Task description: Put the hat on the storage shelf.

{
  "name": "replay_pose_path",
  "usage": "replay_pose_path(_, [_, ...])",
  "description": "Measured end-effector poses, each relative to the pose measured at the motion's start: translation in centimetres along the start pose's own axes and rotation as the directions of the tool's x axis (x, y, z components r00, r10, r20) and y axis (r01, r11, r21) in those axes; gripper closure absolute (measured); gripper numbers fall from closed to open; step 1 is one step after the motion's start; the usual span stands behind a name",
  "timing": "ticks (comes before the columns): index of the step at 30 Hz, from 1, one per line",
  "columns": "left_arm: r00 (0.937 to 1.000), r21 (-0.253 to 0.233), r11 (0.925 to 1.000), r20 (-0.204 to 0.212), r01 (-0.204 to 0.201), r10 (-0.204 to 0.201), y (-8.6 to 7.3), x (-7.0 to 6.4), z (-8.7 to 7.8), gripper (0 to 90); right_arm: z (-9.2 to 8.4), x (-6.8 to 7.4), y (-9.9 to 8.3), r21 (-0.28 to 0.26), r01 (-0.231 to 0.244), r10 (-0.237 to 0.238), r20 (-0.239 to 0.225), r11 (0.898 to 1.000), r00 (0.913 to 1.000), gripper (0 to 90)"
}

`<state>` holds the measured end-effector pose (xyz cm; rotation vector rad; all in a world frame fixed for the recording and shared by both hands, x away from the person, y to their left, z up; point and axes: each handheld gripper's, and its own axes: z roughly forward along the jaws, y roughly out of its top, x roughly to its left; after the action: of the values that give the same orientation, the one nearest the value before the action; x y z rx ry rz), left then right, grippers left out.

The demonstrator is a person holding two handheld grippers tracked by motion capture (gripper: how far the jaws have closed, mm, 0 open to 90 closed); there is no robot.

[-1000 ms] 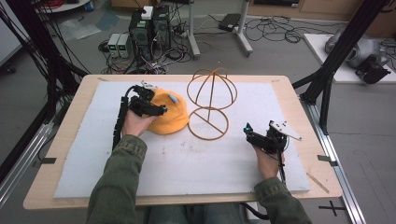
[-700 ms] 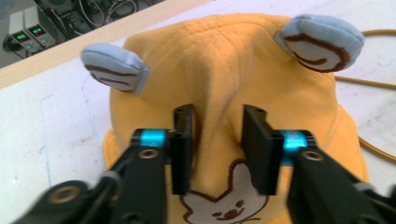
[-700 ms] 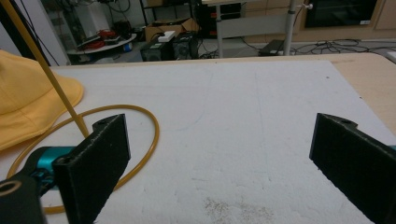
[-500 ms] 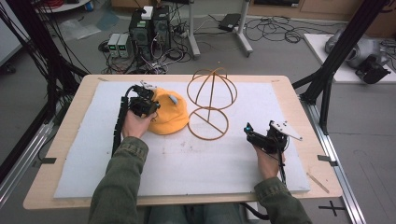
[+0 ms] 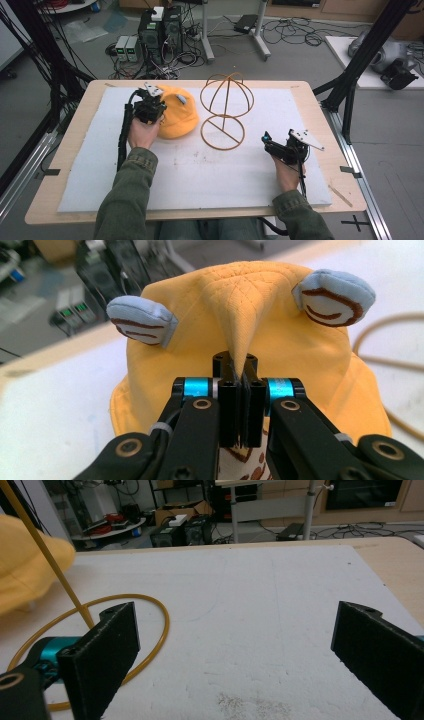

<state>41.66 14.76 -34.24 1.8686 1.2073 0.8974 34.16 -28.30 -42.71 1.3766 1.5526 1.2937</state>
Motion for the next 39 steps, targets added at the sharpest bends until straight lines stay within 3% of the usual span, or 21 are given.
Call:
replay_pose_path(2, [0.9996, -0.068, 0.9975, -0.020, 0.020, -0.021, 0.2, 0.5, -1.1, 88.2, 0.0, 0.0, 0.0, 0.001, 0.003, -0.003, -0.002, 1.000, 1.0000, 5.0])
replay_pose_path(4, [0.9980, -0.138, 0.9892, -0.032, 0.049, -0.054, 0.5, 0.9, -2.2, 88.2, 0.0, 0.0, 0.0, -0.001, 0.004, -0.004, -0.003, 1.000, 1.0000, 5.0])
replay_pose_path(7, [0.9946, -0.237, 0.9682, -0.045, 0.080, -0.093, 0.7, 1.5, -3.9, 88.2, 0.0, 0.1, 0.0, 0.001, 0.001, -0.001, -0.001, 1.000, 1.0000, 5.0])
replay_pose_path(10, [0.9893, -0.322, 0.9407, -0.060, 0.107, -0.133, 0.9, 2.0, -5.4, 88.2, 0.0, 0.1, 0.0, 0.003, 0.003, -0.003, 0.002, 1.000, 1.0000, 5.0])
replay_pose_path(12, [0.9838, -0.379, 0.9153, -0.056, 0.137, -0.171, 0.9, 2.4, -6.3, 88.2, 0.0, 0.1, 0.0, 0.002, 0.006, -0.006, 0.001, 1.000, 1.0000, 5.0])
replay_pose_path(14, [0.9793, -0.436, 0.8853, -0.039, 0.162, -0.199, 1.0, 2.7, -7.1, 88.2, 0.0, 0.1, -0.1, 0.004, 0.006, -0.006, -0.001, 1.000, 1.0000, 5.0])
replay_pose_path(19, [0.9629, -0.558, 0.7917, 0.057, 0.250, -0.264, 1.2, 3.2, -8.6, 88.1, 0.1, 0.1, -0.1, 0.002, 0.006, -0.006, 0.001, 1.000, 1.0000, 5.0])
replay_pose_path(25, [0.9591, -0.650, 0.7070, 0.148, 0.278, -0.241, 2.2, 2.7, -9.3, 88.1, 0.0, 0.2, -0.1, 0.005, 0.001, -0.001, -0.003, 1.000, 1.0000, 5.0])
replay_pose_path(28, [0.9497, -0.680, 0.6629, 0.214, 0.313, -0.229, 2.9, 2.4, -9.1, 88.1, 0.1, 0.1, -0.1, 0.002, -0.002, 0.002, -0.004, 1.000, 1.0000, 5.1])
replay_pose_path(30, [0.9407, -0.685, 0.6455, 0.262, 0.338, -0.215, 3.5, 2.5, -8.8, 88.2, 0.0, 0.1, 0.0, 0.007, -0.012, 0.012, -0.005, 1.000, 0.9999, 5.1])
replay_pose_path(31, [0.9339, -0.680, 0.6420, 0.294, 0.354, -0.203, 3.9, 2.5, -8.6, 88.1, 0.0, 0.0, 0.0, 0.006, -0.012, 0.012, -0.006, 1.000, 0.9999, 5.1])
replay_pose_path(35, [0.9198, -0.662, 0.6538, 0.363, 0.367, -0.149, 5.5, 2.2, -8.0, 88.1, 0.1, 0.0, 0.0, 0.005, -0.010, 0.010, -0.009, 1.000, 0.9999, 5.1])
replay_pose_path(38, [0.9044, -0.658, 0.6557, 0.416, 0.370, -0.093, 6.9, 1.8, -7.8, 88.1, 0.1, 0.0, -0.1, 0.005, -0.008, 0.008, -0.010, 1.000, 0.9999, 5.3])
replay_pose_path(39, [0.8997, -0.662, 0.6528, 0.431, 0.369, -0.072, 7.3, 1.6, -7.8, 88.1, 0.1, 0.0, -0.1, 0.005, -0.008, 0.008, -0.010, 1.000, 0.9999, 5.3])
